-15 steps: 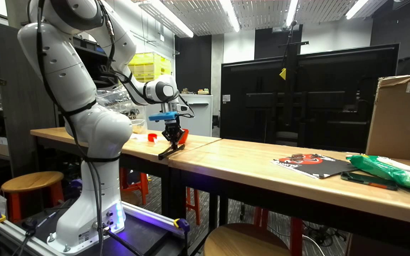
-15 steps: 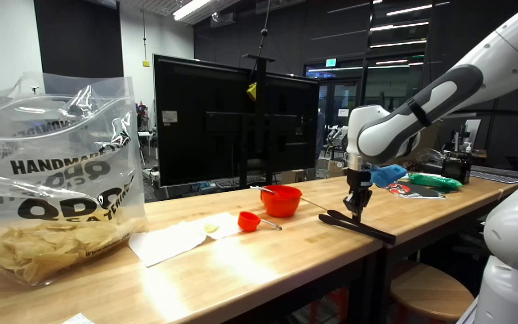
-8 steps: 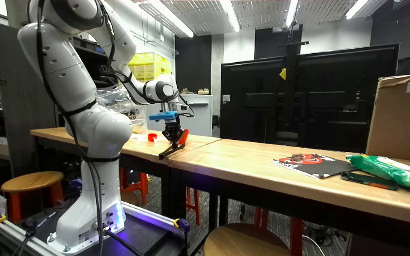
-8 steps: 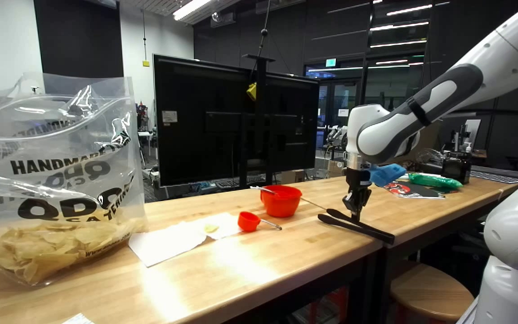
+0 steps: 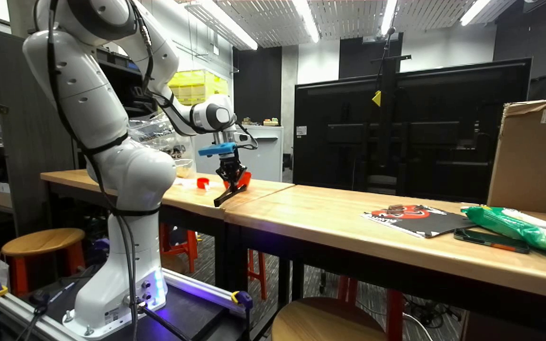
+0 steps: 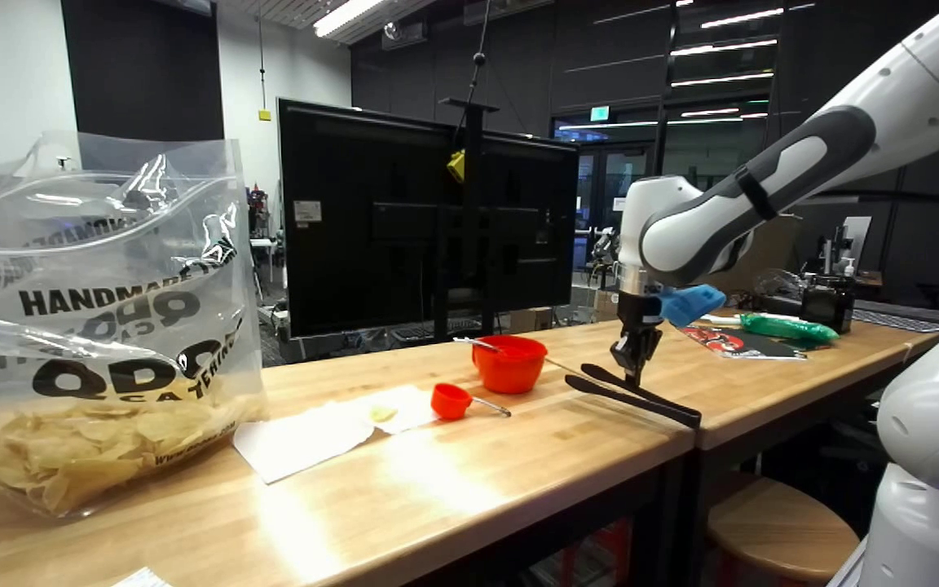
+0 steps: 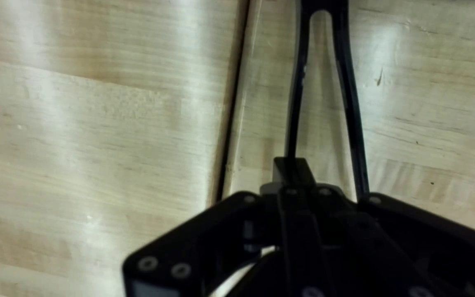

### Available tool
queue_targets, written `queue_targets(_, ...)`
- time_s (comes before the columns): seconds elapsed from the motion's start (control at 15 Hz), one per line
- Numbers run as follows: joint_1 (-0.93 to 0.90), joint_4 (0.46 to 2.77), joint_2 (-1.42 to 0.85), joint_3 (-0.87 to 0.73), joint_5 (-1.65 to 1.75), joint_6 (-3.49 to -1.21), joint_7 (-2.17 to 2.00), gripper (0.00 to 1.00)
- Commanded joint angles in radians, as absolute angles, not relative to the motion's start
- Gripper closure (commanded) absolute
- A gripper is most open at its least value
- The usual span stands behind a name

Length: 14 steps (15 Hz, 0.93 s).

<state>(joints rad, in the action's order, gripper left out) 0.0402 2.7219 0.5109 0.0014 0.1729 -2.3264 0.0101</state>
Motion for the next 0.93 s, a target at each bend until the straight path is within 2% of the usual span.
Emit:
queue_targets(0.0, 0.039, 2.700, 0.538, 0.028, 0.178, -2.324, -0.018, 1.00)
queue_targets(0.87, 0.013, 2.718, 0.646, 0.077, 0.156, -2.447, -0.078, 1.00)
